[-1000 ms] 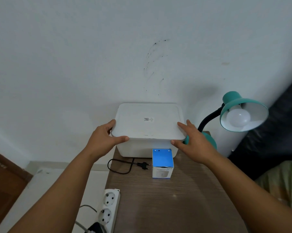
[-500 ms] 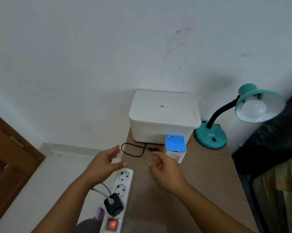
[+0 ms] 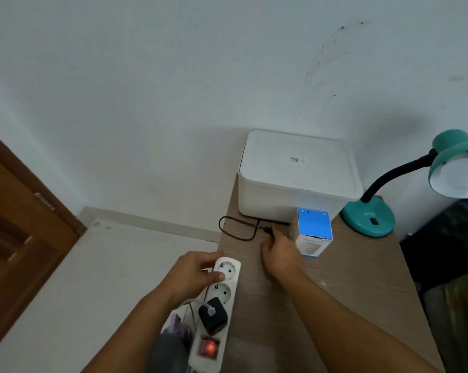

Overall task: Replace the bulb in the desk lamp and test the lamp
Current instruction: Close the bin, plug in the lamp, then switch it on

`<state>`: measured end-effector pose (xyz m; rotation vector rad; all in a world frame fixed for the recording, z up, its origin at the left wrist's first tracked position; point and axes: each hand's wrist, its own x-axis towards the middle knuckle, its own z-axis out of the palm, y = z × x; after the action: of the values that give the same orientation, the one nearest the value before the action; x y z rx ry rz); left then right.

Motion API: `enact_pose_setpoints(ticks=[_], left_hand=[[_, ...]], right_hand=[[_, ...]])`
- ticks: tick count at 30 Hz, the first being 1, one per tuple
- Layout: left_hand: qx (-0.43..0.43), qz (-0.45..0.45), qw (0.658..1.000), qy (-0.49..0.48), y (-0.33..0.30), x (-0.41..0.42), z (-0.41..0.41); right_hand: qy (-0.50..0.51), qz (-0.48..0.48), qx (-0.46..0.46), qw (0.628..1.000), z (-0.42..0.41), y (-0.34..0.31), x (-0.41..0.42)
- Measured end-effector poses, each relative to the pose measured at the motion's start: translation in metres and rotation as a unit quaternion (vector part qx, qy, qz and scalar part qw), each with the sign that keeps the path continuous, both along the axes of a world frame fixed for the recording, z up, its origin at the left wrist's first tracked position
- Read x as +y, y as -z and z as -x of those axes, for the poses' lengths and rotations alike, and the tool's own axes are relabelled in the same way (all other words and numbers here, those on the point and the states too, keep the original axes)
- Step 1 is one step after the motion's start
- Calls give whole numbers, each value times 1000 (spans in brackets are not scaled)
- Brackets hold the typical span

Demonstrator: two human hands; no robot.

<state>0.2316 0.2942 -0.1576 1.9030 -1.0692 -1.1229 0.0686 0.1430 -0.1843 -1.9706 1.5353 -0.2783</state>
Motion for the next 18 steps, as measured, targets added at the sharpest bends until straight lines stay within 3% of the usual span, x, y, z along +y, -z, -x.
enact_pose_setpoints(ticks=[18], left_hand=[[22, 19, 999, -43, 14, 2, 0]], right_hand=[[-95, 21, 22, 995, 13, -3, 19]])
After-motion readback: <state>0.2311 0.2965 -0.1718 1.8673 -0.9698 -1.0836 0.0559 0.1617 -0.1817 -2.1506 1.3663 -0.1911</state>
